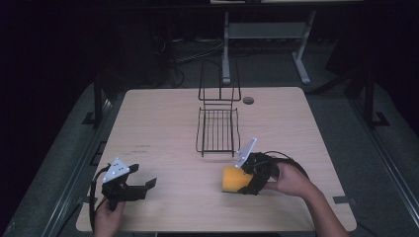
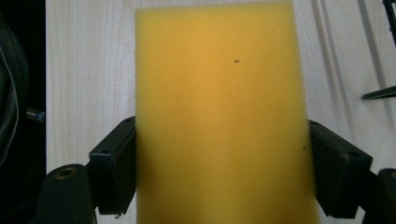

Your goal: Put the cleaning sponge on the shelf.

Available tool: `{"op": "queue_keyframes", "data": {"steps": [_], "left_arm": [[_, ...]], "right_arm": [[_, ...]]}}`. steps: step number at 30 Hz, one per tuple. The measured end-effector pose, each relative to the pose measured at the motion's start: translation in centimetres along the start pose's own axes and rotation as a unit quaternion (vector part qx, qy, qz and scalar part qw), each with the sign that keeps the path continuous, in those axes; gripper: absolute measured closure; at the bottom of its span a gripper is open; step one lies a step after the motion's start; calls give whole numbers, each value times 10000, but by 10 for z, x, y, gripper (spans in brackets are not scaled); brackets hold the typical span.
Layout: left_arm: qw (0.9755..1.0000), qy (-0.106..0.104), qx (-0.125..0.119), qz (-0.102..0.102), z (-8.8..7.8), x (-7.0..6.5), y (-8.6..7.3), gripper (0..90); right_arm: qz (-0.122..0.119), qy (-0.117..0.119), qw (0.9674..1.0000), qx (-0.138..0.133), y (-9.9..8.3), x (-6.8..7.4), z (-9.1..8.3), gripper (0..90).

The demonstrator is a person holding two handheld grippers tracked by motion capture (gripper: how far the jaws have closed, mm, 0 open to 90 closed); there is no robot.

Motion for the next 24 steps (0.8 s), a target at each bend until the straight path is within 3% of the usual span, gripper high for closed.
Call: {"op": "queue_keyframes", "data": {"steps": [24], "left_arm": [[10000, -35, 24, 42, 3, -3, 1, 141]], "right_arm": [[-37, 30, 9999, 96, 18, -18, -8, 213]]}}
Point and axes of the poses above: each handheld gripper's, and its own axes: z roughly forward along the jaws, y roughly out of its top, x roughly to its left, the point moved 7 cm from there along z, roughly forward along the jaws
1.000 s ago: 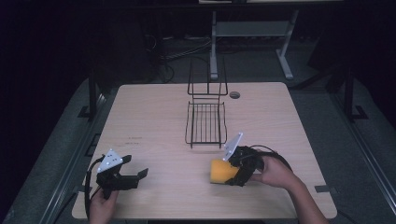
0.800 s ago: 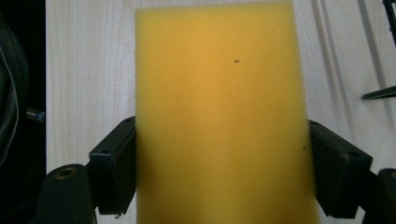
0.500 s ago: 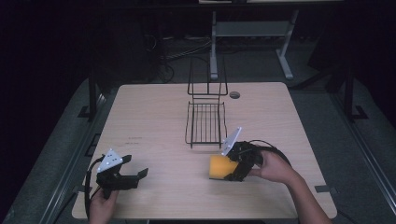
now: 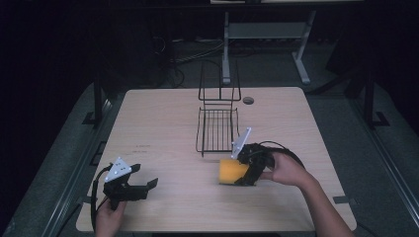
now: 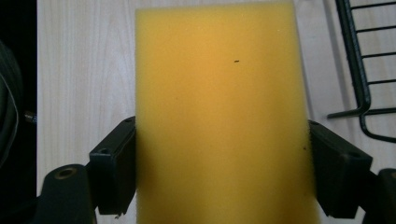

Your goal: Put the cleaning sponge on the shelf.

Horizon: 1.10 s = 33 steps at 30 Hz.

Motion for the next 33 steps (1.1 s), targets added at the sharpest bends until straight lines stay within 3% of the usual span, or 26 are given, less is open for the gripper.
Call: {"op": "queue_keyframes", "data": {"steps": [33], "left_arm": [[10000, -6, -9, 28, -1, -1, 1, 141]], "right_arm": [[-123, 20, 9999, 22, 33, -29, 1, 212]]}}
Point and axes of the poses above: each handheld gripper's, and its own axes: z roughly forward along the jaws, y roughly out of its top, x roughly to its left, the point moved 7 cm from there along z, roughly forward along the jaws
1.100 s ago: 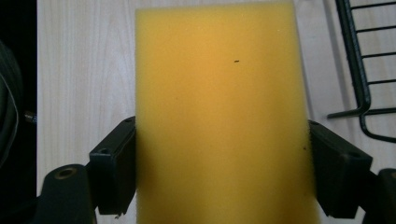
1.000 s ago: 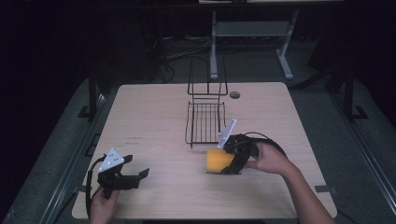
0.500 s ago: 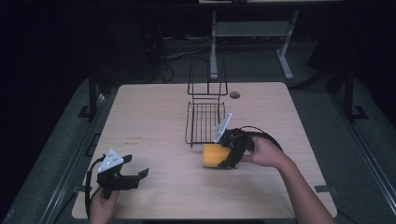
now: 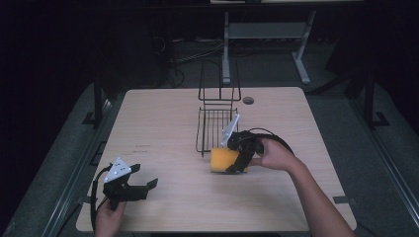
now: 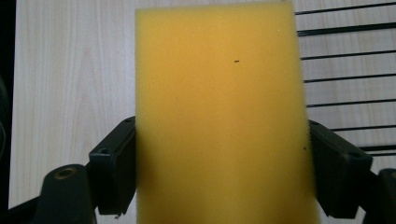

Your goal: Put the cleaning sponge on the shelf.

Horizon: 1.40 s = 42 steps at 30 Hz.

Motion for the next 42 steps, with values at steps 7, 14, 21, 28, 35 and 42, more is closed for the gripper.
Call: {"op": "queue_keyframes", "data": {"steps": [7, 14, 21, 28, 35, 42], "left_arm": [[10000, -23, -27, -21, 0, 1, 0, 141], [10000, -17, -19, -14, 0, 1, 0, 141], [10000, -21, 4, -14, 0, 0, 0, 141], [10000, -1, -17, -9, -2, 0, 0, 141], [10000, 4, -37, -5, -2, 1, 0, 141], [10000, 7, -23, 5, -2, 0, 0, 141]], "right_arm": [[42, 29, 10000, -2, 6, -6, 3, 212], [25, 40, 10000, -53, 11, -12, 4, 211], [64, 72, 9999, -59, 14, -18, 6, 211], [127, 136, 9998, -86, 15, -25, 8, 211], [162, 152, 9997, -42, 19, -35, 12, 211], [205, 230, 9995, -69, 19, -39, 16, 211]]}}
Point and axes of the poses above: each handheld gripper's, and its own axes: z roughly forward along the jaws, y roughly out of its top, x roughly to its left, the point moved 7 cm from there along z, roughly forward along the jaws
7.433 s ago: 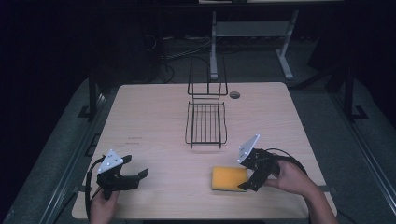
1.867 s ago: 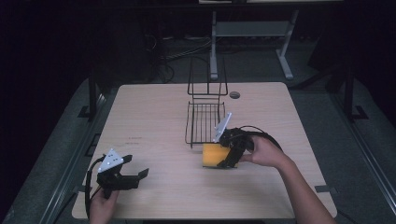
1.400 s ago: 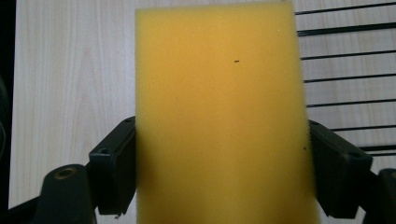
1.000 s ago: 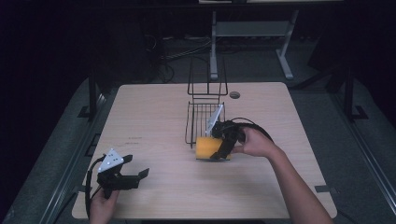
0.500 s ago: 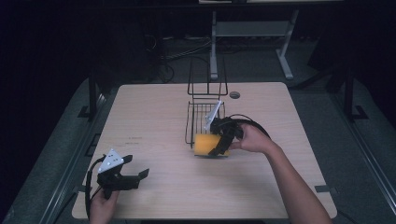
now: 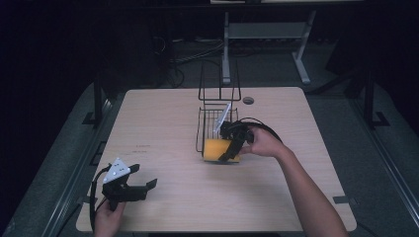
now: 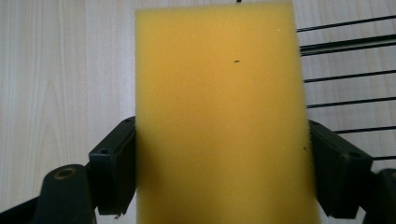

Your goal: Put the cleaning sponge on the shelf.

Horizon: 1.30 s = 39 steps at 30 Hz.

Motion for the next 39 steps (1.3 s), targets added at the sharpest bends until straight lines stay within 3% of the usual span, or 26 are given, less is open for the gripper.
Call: {"op": "queue_keyframes", "data": {"steps": [34, 39], "left_arm": [[10000, 32, 1, 12, -2, 3, 0, 141], [10000, 35, -17, 21, -3, 3, 0, 141]], "right_arm": [[144, 23, 9999, 89, 9, -21, -8, 211], [295, 76, 9995, 69, 7, -27, -6, 211]]}}
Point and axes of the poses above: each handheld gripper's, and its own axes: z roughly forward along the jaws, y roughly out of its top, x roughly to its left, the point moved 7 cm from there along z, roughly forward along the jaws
